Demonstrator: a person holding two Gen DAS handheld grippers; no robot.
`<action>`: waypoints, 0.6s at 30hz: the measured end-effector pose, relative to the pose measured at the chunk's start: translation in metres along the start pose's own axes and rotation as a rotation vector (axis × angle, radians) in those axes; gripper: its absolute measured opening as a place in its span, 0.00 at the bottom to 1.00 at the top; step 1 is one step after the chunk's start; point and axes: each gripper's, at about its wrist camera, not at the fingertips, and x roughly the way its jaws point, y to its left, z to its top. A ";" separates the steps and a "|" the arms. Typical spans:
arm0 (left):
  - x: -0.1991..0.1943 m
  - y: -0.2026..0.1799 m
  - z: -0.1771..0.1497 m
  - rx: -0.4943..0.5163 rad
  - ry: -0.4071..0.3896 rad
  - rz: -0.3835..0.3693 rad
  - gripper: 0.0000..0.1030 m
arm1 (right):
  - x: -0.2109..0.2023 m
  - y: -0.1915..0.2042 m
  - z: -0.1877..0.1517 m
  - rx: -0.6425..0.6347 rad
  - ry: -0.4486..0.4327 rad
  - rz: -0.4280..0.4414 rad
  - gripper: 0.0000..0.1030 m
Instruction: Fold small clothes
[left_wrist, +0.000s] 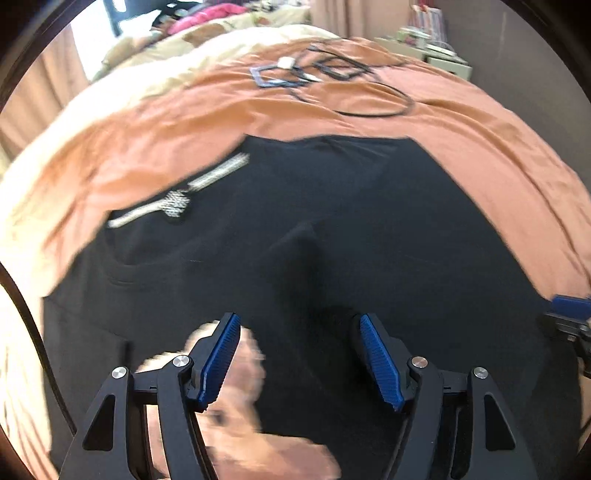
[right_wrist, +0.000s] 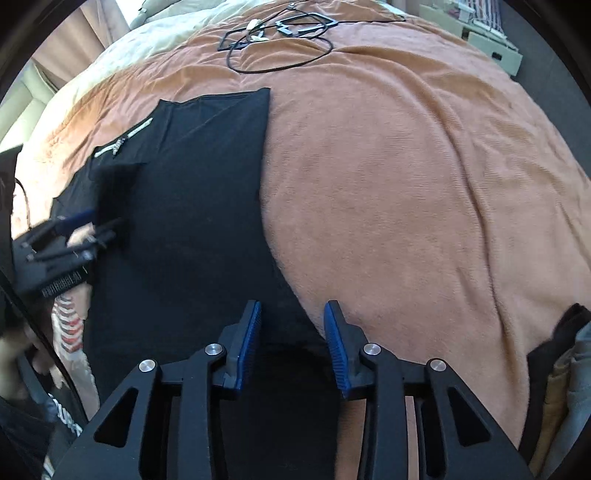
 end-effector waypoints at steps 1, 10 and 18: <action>-0.002 0.008 0.000 -0.012 -0.001 0.019 0.68 | -0.001 0.000 -0.002 -0.003 -0.001 -0.006 0.32; -0.051 0.063 -0.023 -0.082 0.010 0.014 0.68 | -0.058 0.011 -0.040 -0.021 -0.082 0.024 0.32; -0.132 0.084 -0.069 -0.096 -0.045 -0.069 0.68 | -0.125 0.017 -0.093 -0.044 -0.131 0.005 0.32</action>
